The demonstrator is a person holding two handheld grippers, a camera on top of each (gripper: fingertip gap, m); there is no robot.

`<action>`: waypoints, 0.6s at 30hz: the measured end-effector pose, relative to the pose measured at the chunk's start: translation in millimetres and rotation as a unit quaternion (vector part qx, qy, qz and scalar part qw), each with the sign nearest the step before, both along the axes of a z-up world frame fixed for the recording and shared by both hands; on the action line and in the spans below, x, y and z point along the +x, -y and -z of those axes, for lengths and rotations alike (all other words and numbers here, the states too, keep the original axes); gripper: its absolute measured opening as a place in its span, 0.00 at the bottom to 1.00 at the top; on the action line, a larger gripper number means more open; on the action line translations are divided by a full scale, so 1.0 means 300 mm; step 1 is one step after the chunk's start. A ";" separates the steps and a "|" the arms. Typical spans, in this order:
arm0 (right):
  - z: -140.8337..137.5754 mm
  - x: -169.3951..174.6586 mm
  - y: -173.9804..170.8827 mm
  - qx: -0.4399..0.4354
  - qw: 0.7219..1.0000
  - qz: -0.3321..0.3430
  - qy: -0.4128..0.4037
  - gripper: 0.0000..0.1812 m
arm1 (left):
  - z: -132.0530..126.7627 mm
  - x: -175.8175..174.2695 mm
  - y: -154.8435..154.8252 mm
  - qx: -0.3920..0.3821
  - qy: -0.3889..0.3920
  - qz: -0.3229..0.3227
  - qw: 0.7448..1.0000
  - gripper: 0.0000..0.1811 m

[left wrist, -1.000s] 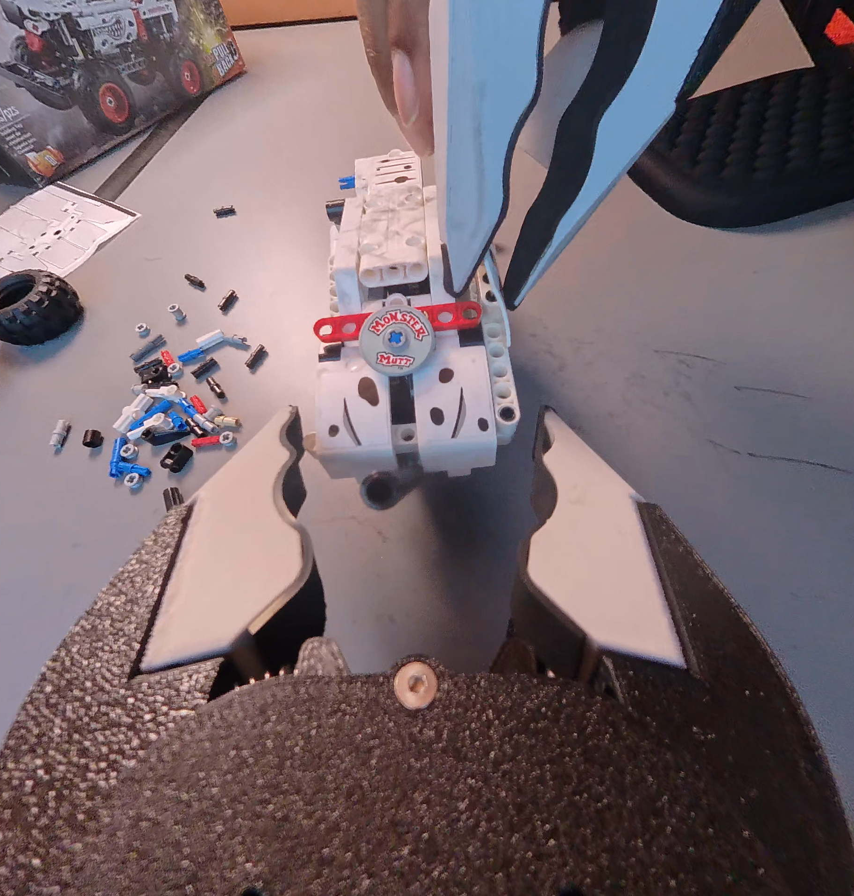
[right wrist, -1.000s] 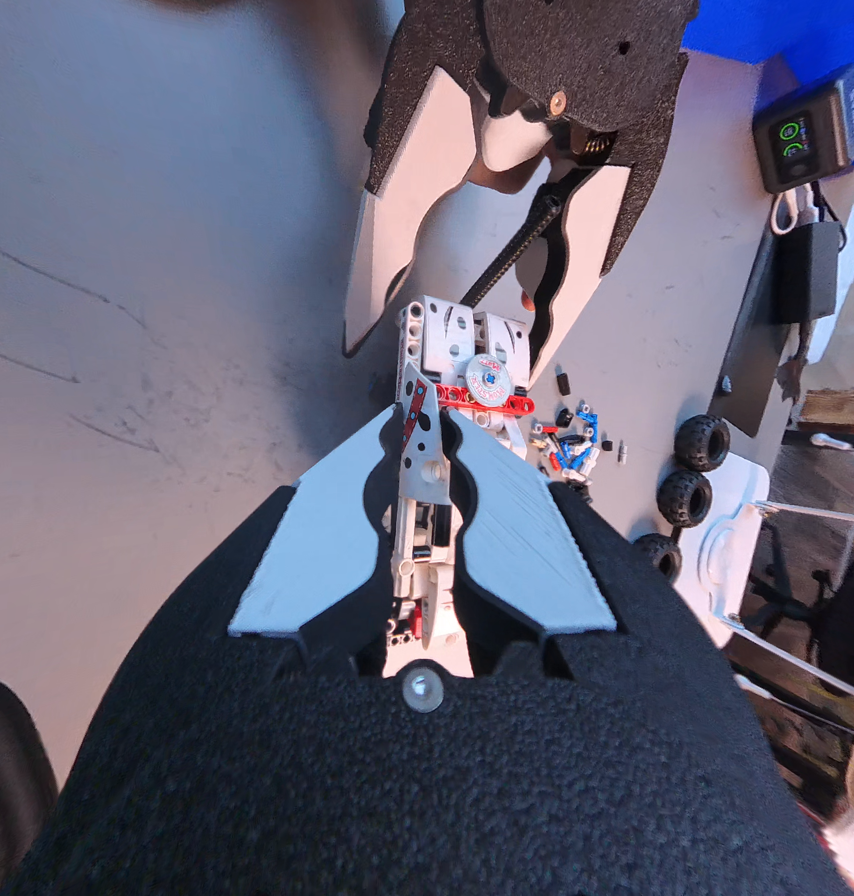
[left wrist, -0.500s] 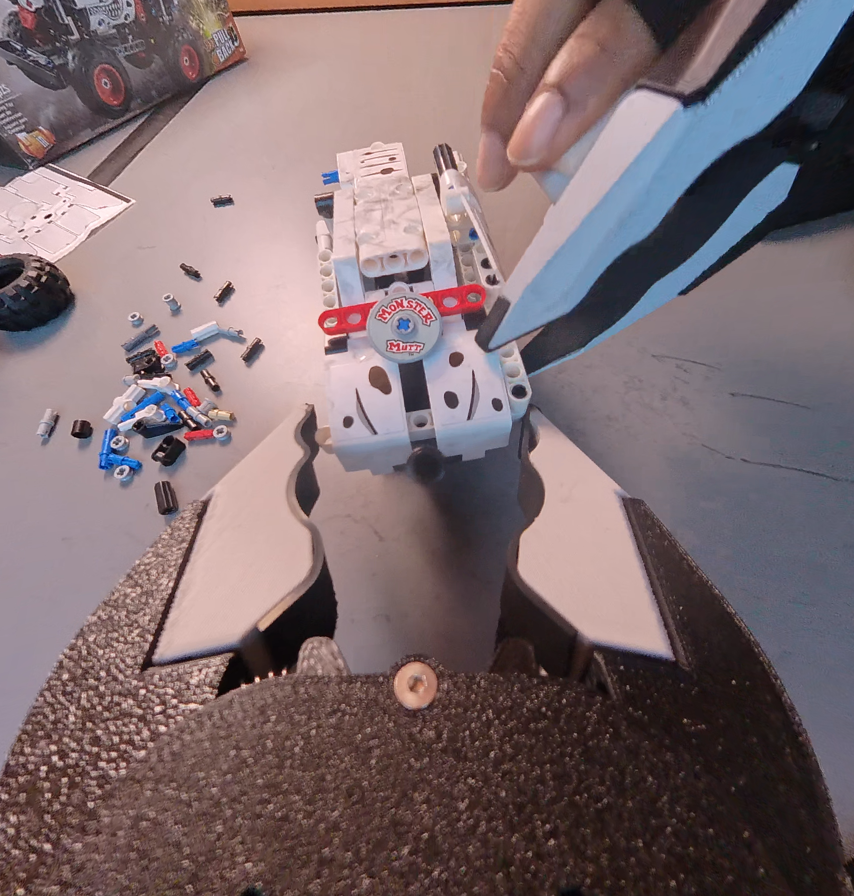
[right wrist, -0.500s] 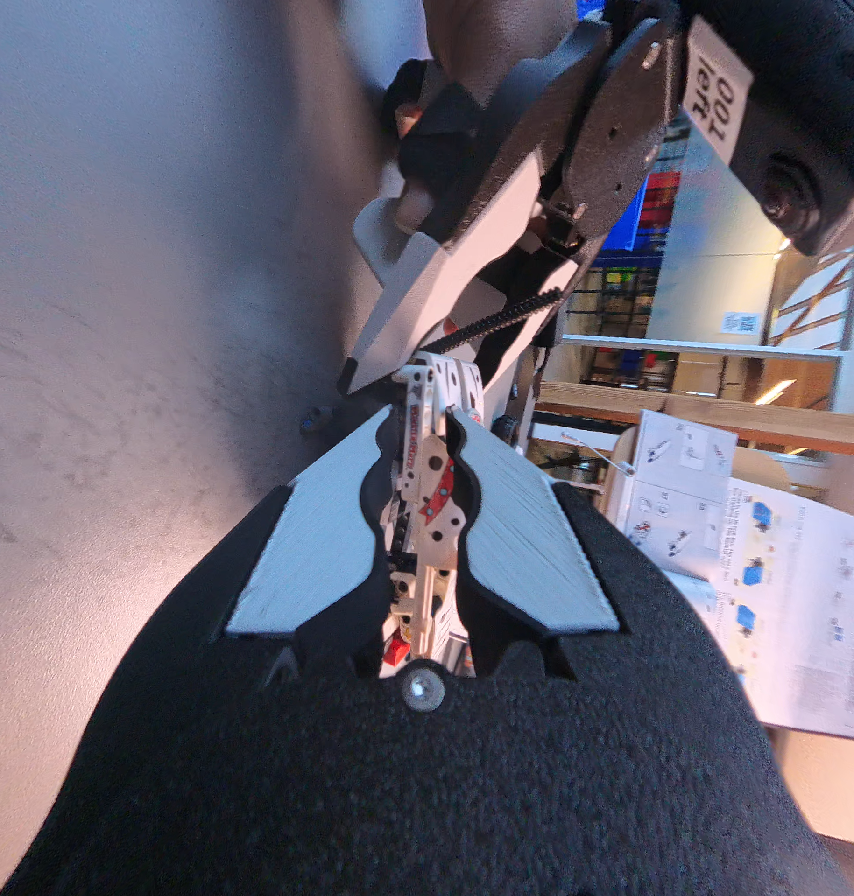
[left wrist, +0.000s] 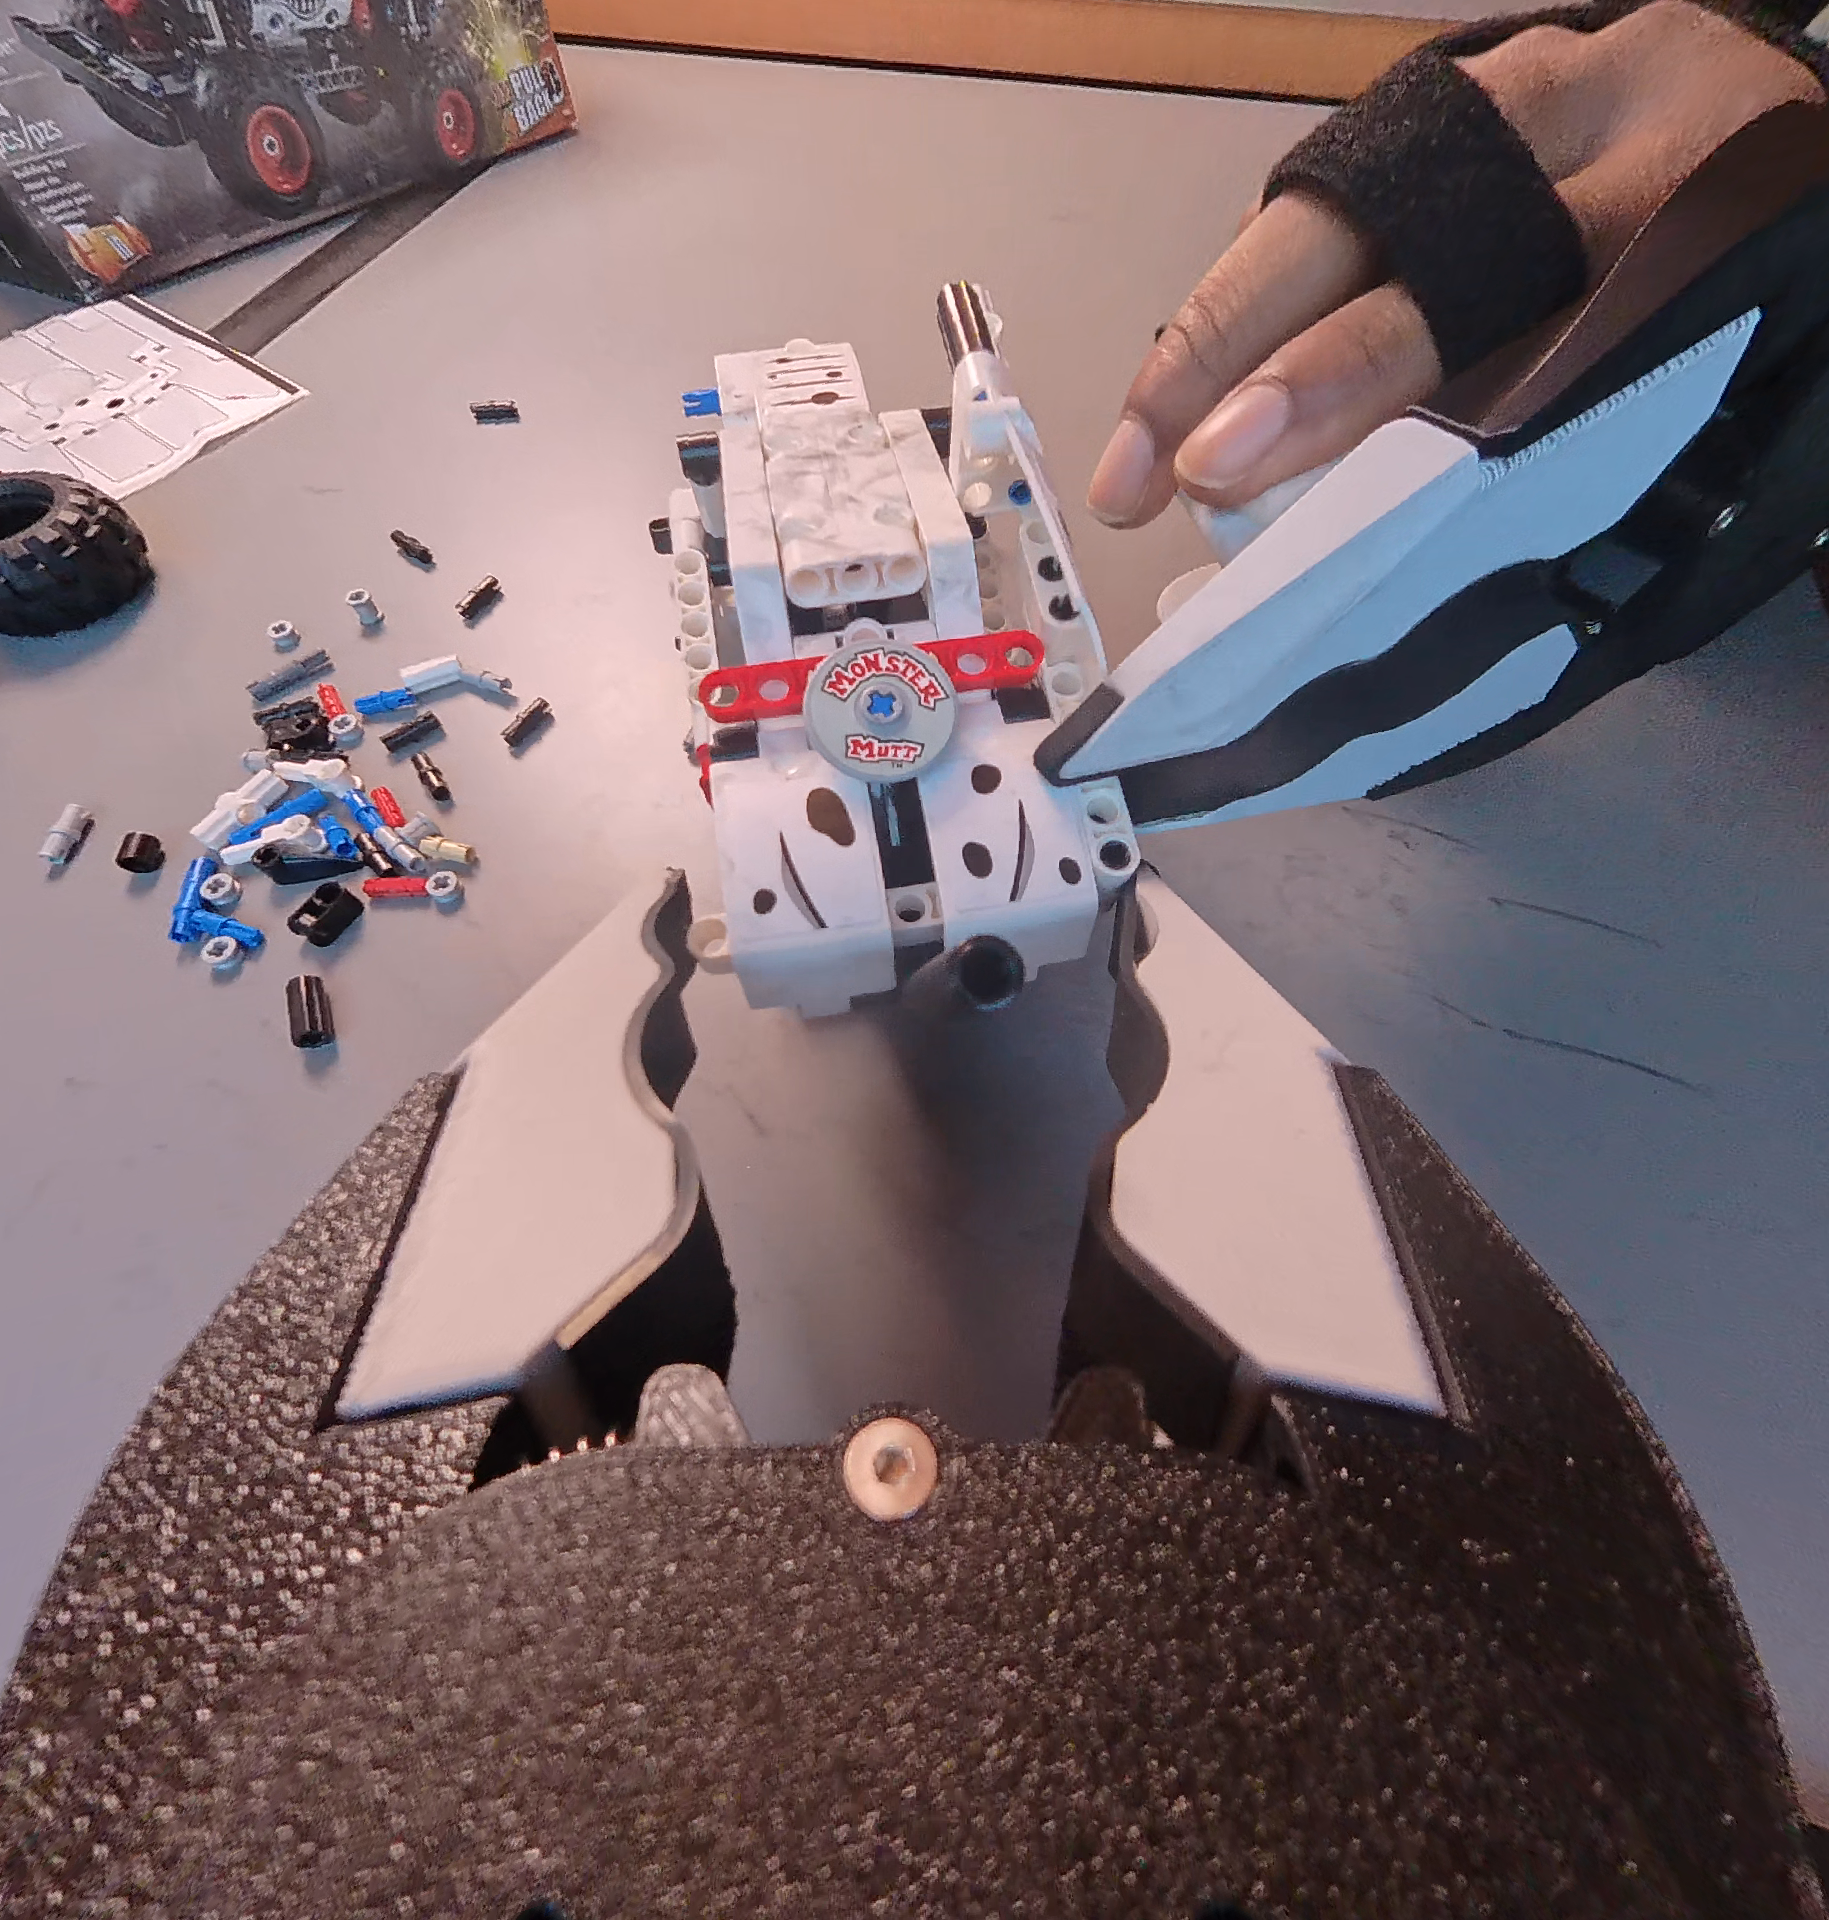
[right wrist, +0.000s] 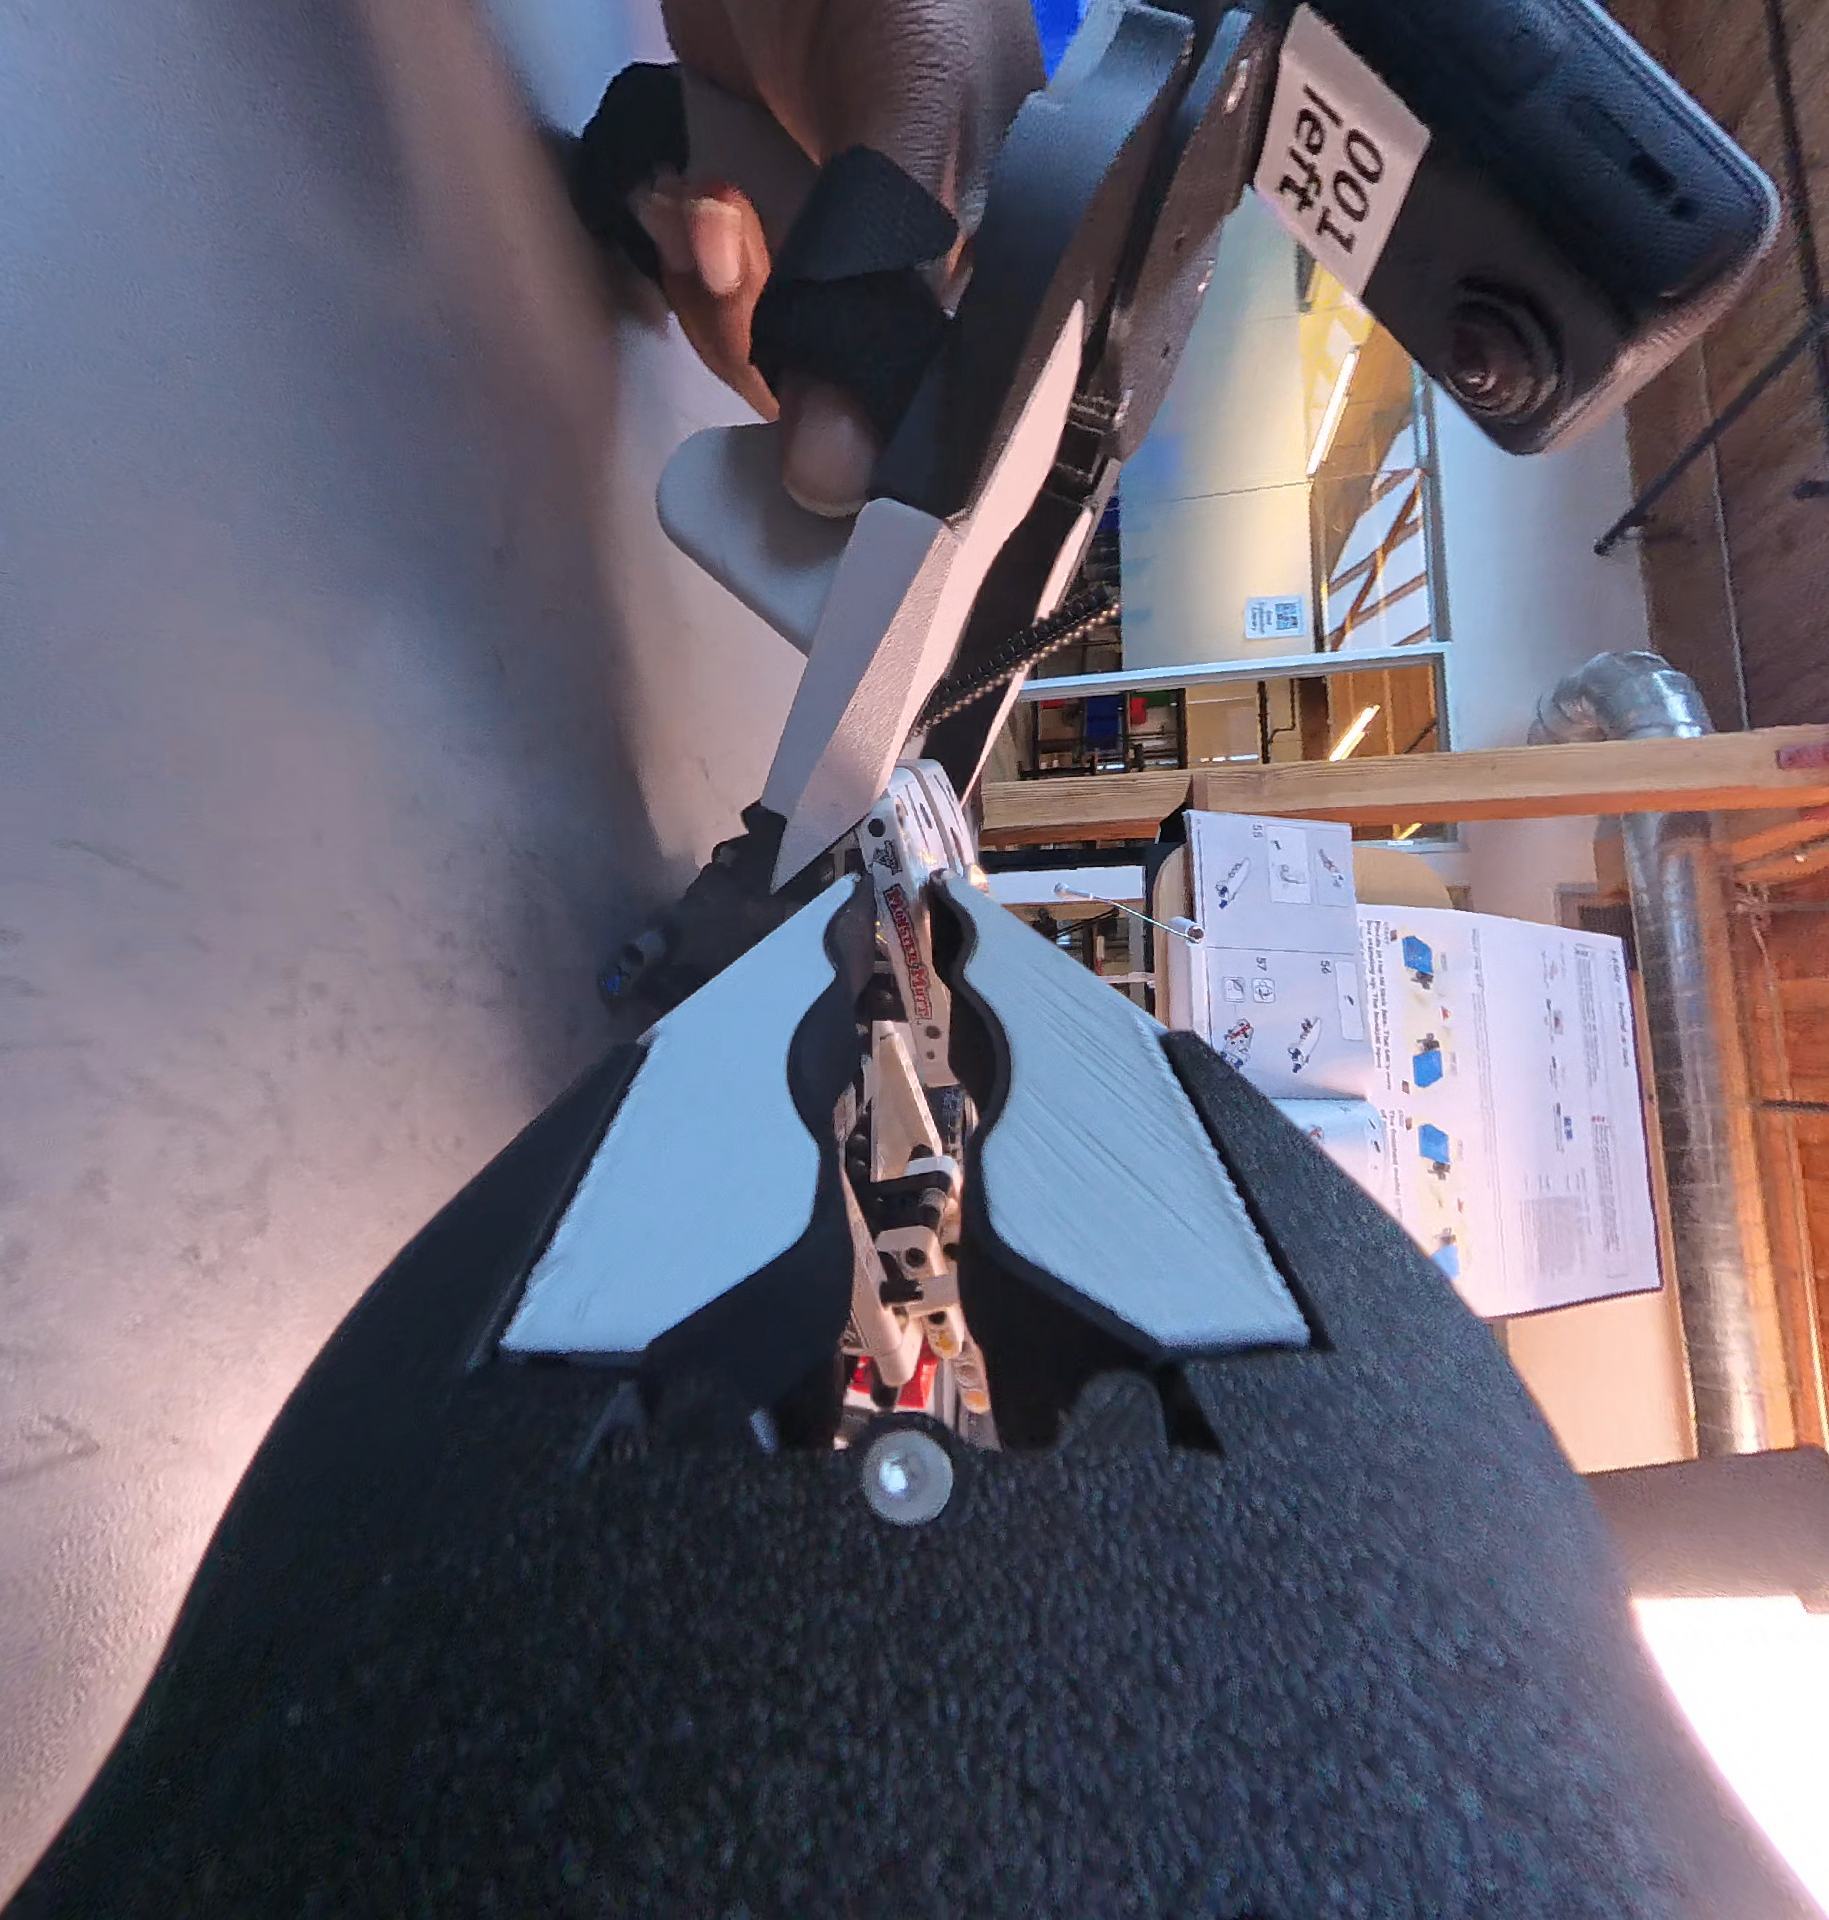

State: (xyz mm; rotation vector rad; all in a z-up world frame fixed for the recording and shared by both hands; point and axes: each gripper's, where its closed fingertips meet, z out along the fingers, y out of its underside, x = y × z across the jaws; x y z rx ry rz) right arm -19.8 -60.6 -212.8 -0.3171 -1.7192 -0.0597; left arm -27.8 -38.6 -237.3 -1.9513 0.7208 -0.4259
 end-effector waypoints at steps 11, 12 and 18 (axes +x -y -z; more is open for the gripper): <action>-0.025 0.007 -0.005 -0.082 0.996 -0.008 -0.045 0.03 | 0.002 -0.008 -0.005 -0.002 0.002 -0.006 1.000 0.45; -0.030 0.008 -0.005 -0.085 0.995 -0.010 -0.050 0.03 | 0.001 -0.011 -0.007 -0.005 0.006 -0.007 1.000 0.44; -0.084 0.057 0.007 -0.099 0.992 -0.019 -0.073 0.04 | -0.001 -0.015 -0.008 0.003 -0.001 -0.010 1.000 0.45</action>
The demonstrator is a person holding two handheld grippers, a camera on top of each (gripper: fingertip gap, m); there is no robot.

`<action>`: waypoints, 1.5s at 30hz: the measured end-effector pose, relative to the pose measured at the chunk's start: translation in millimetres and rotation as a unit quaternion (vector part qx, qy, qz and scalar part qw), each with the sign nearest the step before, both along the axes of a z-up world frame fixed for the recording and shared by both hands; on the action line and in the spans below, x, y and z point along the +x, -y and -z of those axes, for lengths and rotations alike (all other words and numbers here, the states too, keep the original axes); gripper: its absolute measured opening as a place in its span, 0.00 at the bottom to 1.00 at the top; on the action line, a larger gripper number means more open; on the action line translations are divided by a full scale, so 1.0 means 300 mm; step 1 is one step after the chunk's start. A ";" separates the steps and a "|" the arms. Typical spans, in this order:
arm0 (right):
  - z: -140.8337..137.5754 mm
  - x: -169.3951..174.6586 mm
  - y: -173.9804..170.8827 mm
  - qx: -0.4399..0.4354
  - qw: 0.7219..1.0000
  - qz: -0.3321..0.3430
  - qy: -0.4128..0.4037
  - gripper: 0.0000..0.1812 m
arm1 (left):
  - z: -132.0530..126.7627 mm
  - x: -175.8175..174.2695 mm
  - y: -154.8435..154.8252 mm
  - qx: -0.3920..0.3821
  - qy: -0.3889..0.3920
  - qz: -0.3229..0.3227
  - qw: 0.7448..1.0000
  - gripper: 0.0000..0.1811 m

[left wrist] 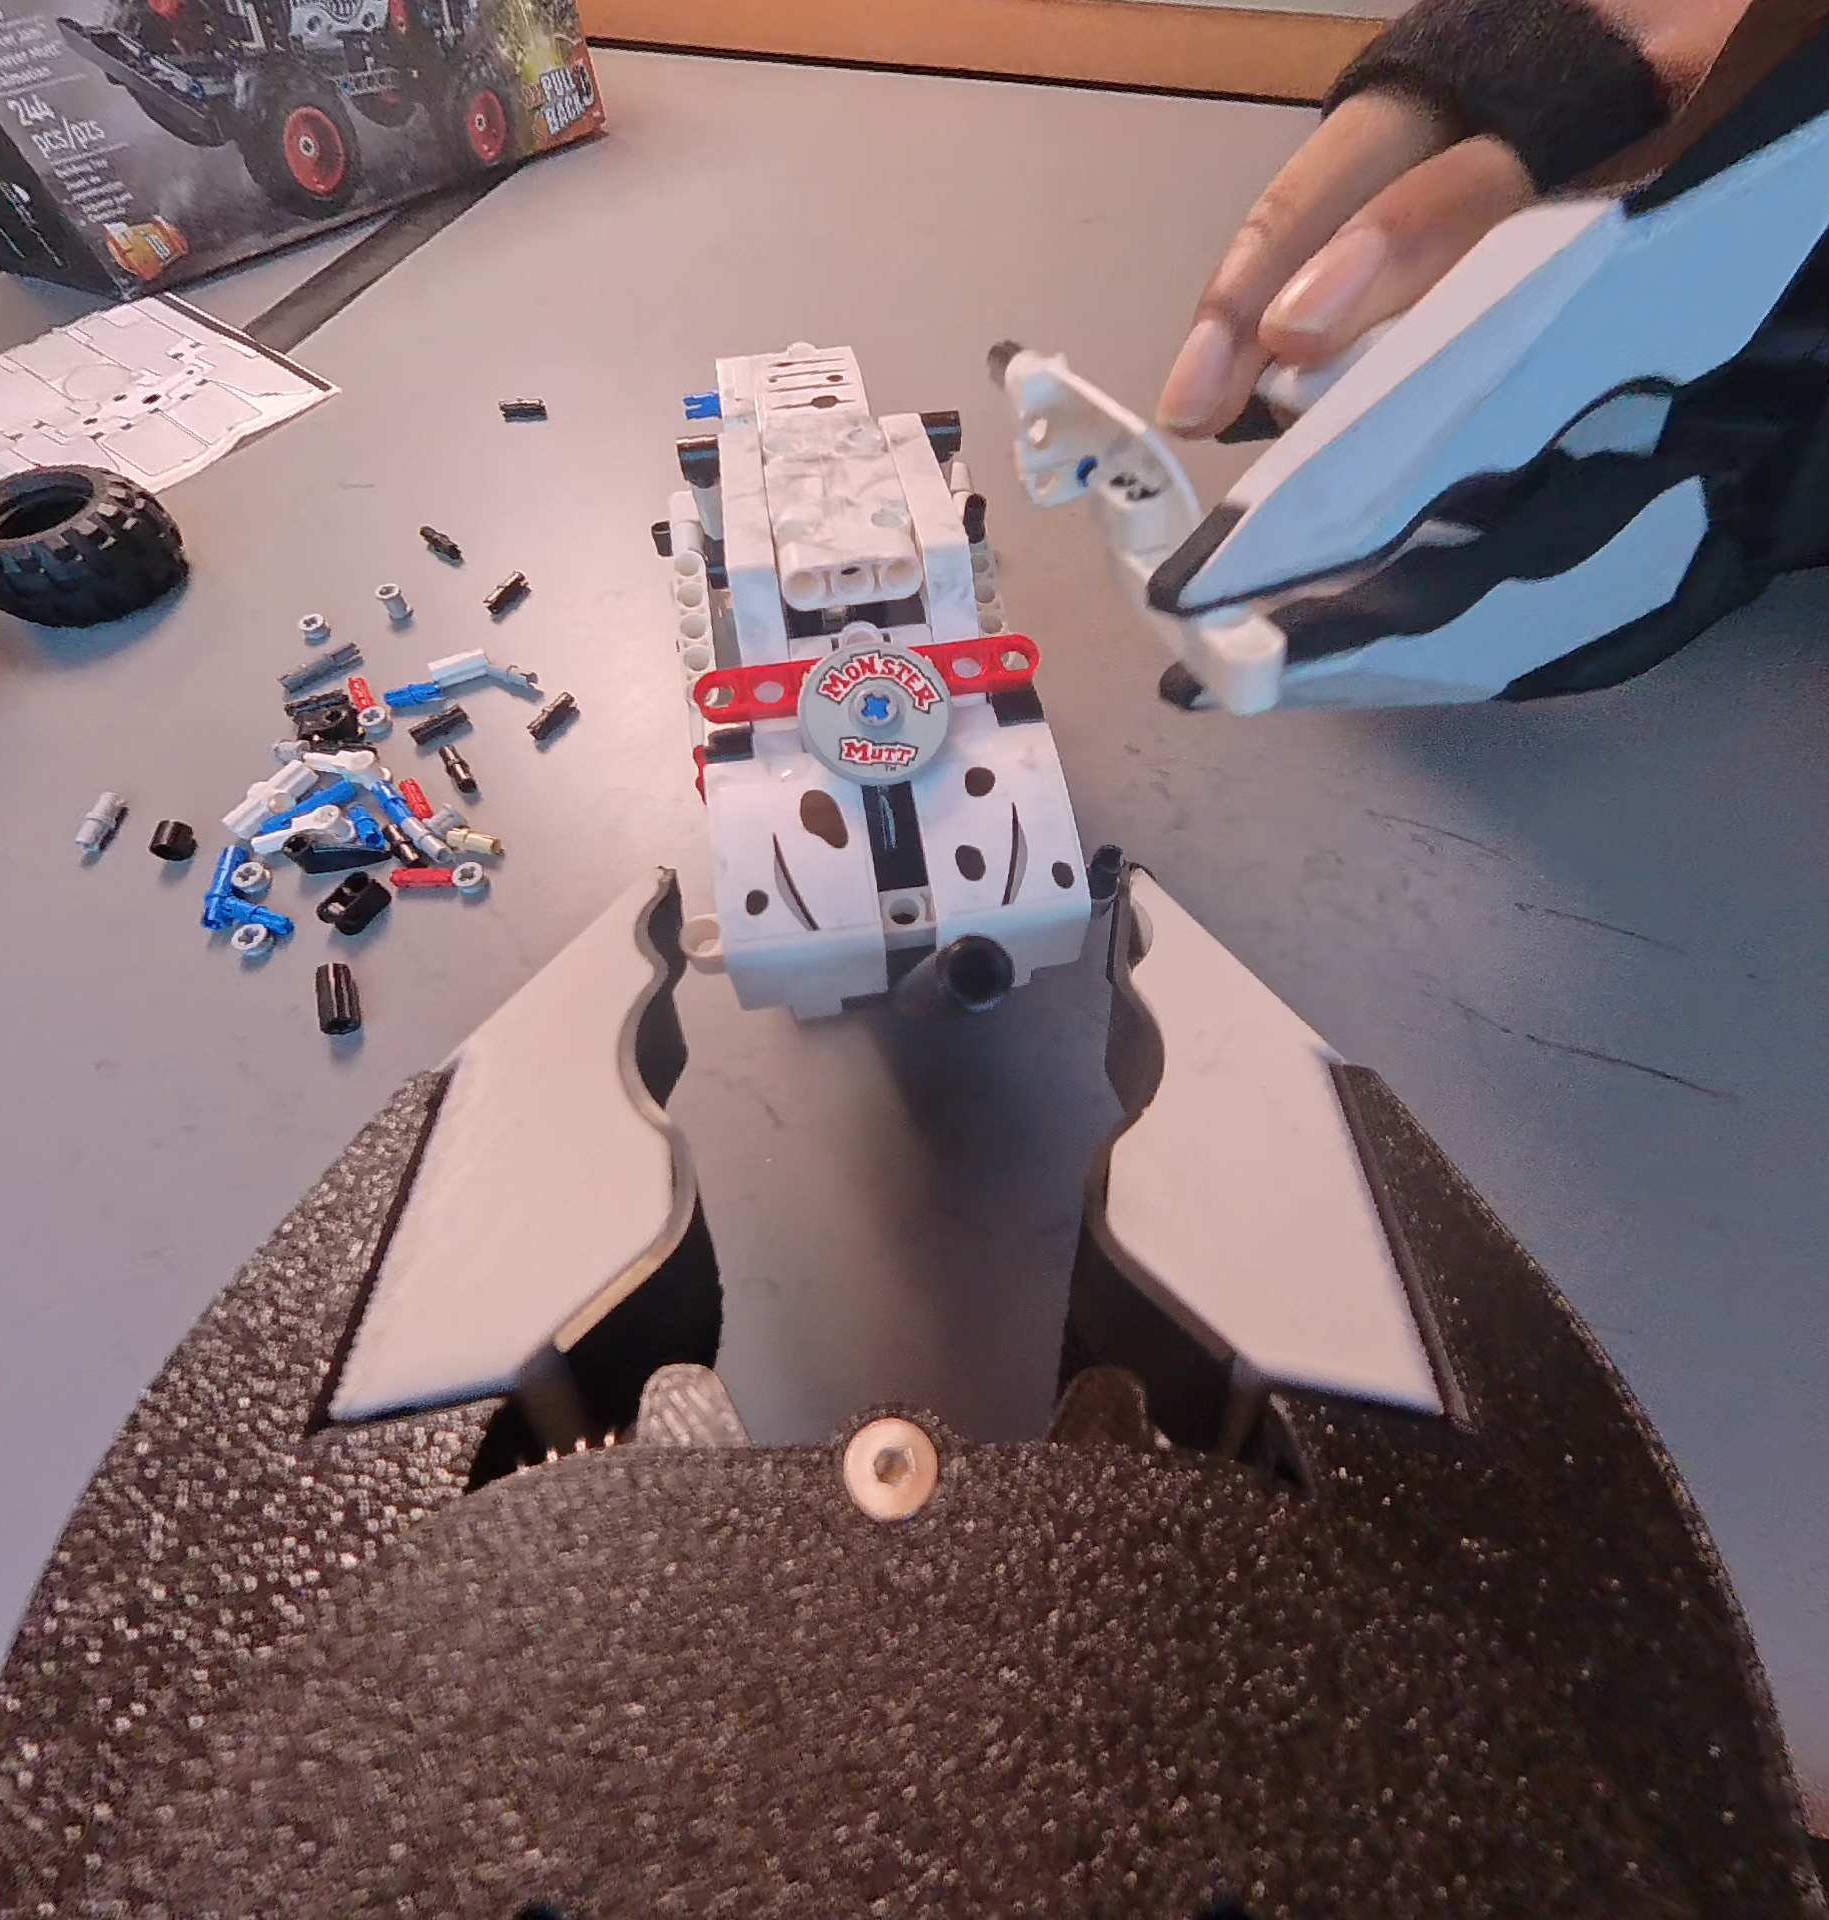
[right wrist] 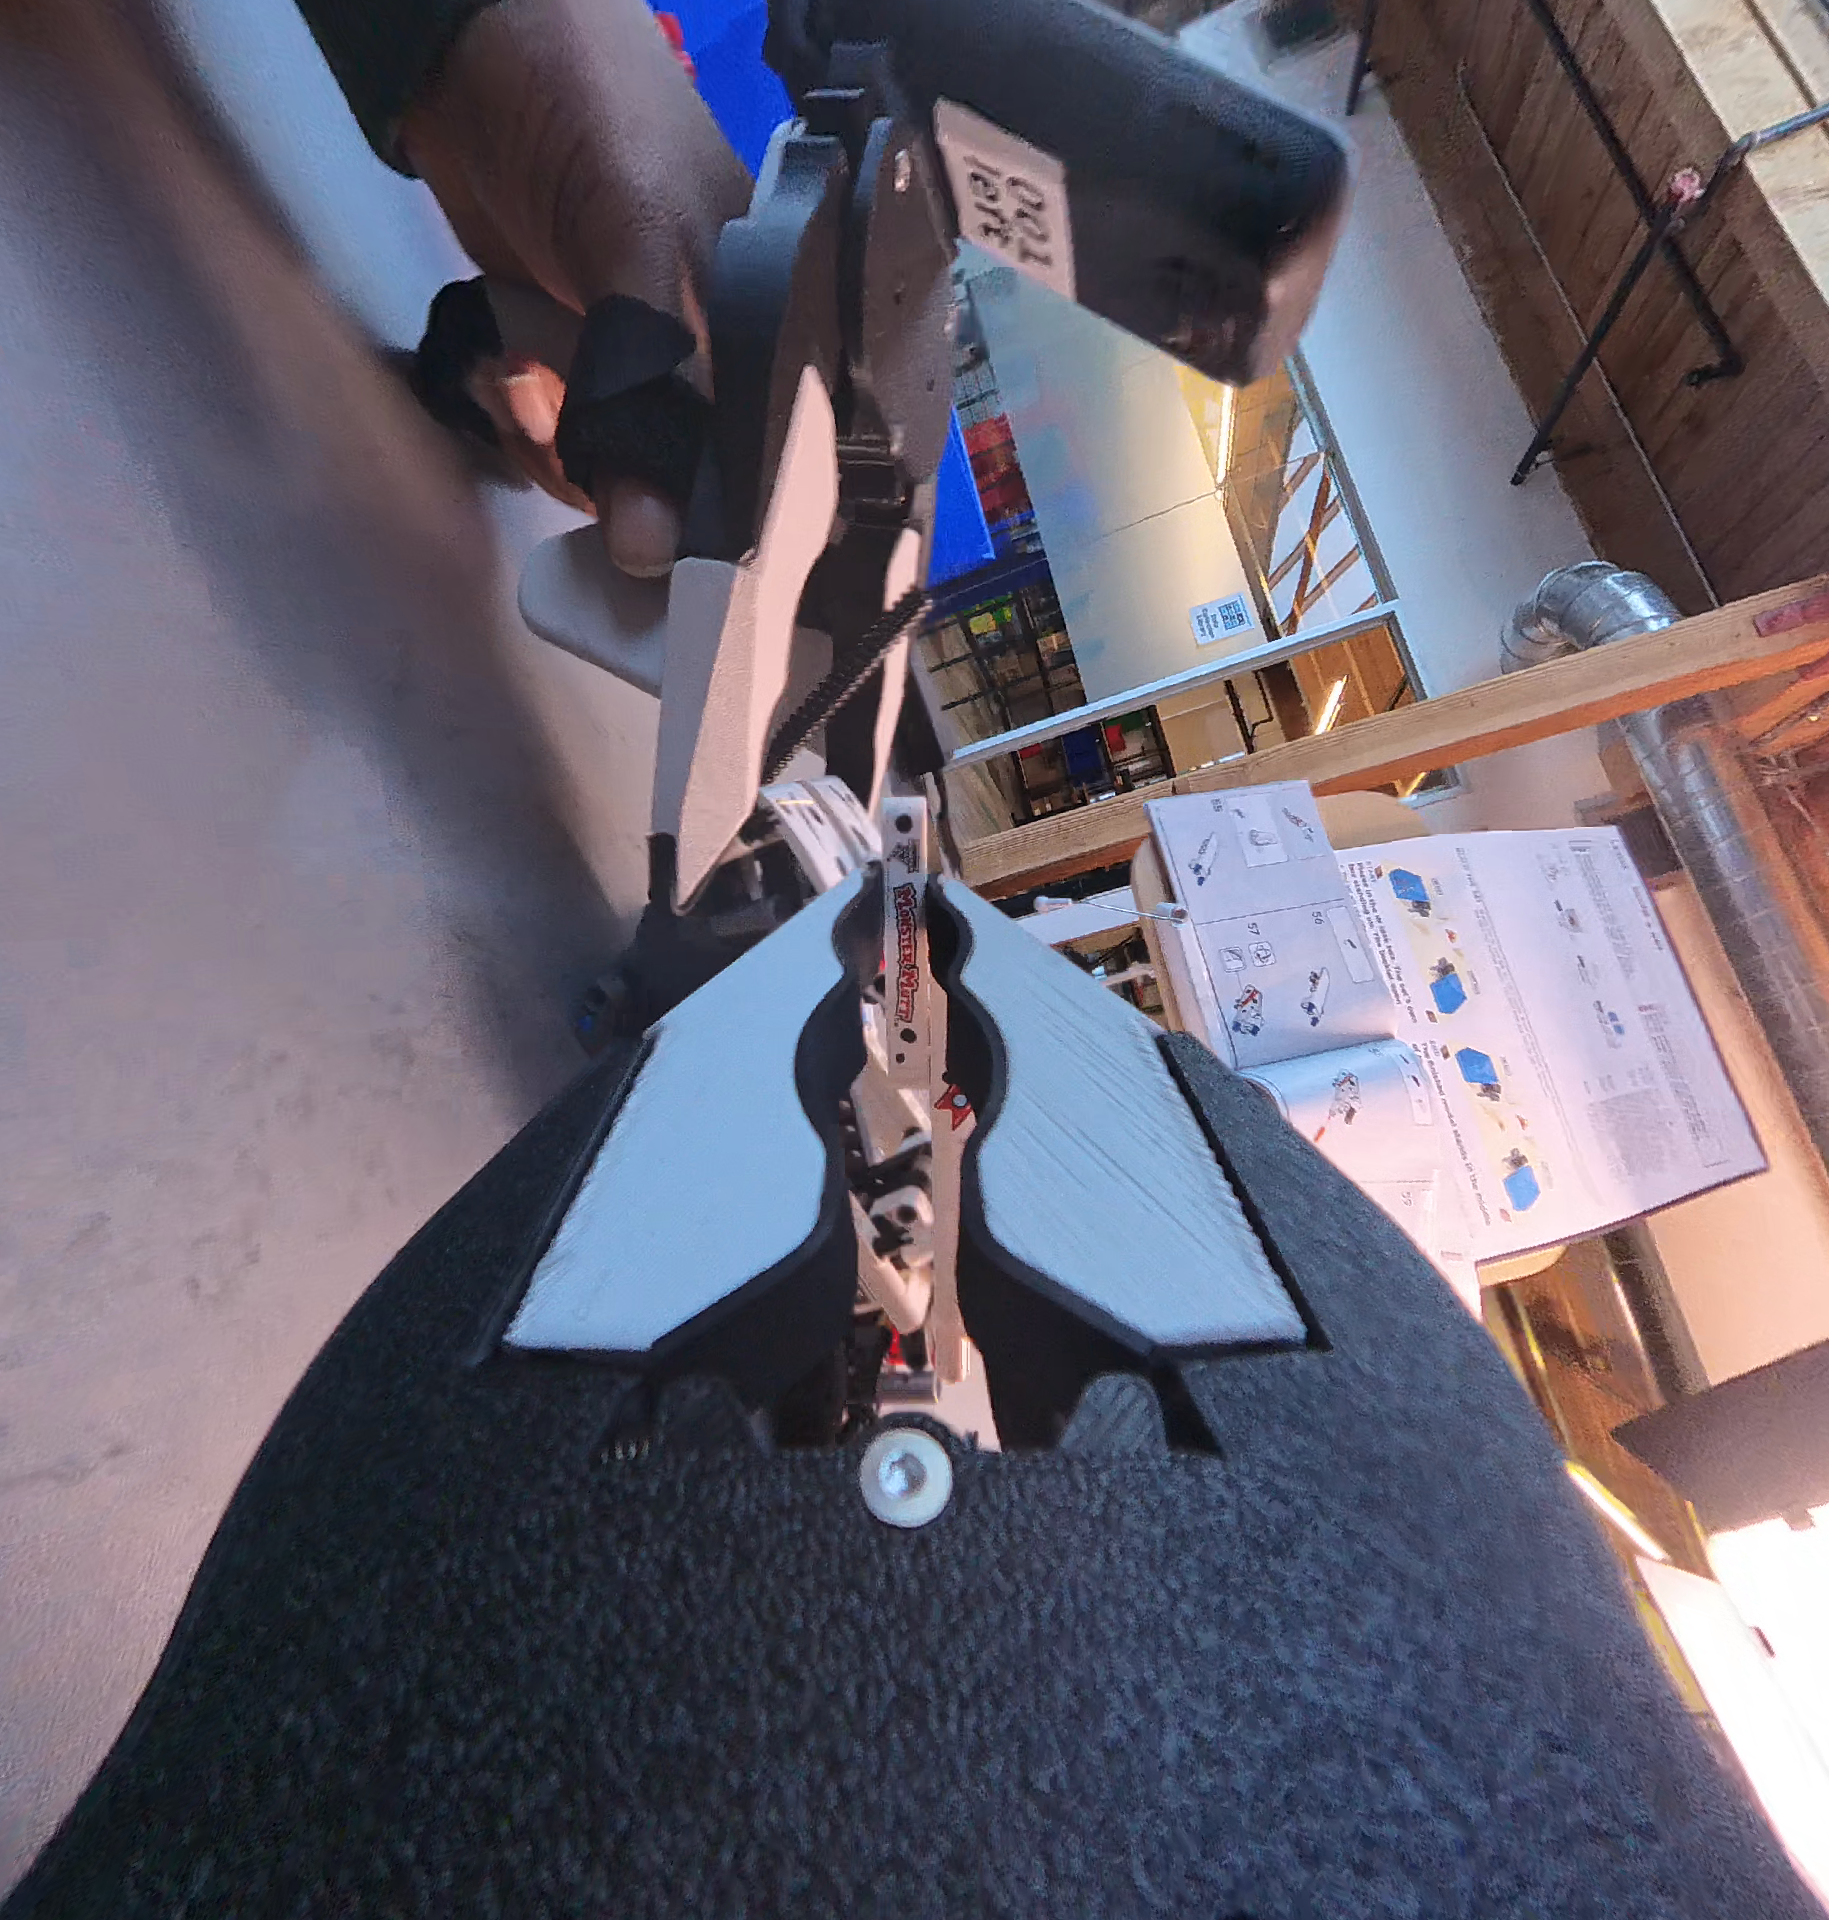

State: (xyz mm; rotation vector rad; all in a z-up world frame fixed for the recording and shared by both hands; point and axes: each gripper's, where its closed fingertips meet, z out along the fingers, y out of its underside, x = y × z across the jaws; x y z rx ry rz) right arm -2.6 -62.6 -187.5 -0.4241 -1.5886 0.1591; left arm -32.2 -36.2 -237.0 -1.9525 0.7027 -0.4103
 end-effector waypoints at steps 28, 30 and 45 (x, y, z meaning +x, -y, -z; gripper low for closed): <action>0.019 -0.106 -0.057 -0.518 0.842 0.049 0.139 0.10 | 0.004 -0.138 -0.069 0.042 -0.070 -0.097 0.992 0.40; 0.063 -0.126 -0.065 -0.523 0.839 0.076 0.131 0.09 | 0.003 -0.134 -0.065 0.044 -0.072 -0.105 0.991 0.40; 0.100 -0.143 -0.070 -0.527 0.838 0.110 0.087 0.02 | -0.026 -0.100 -0.050 0.068 -0.059 -0.100 0.991 0.41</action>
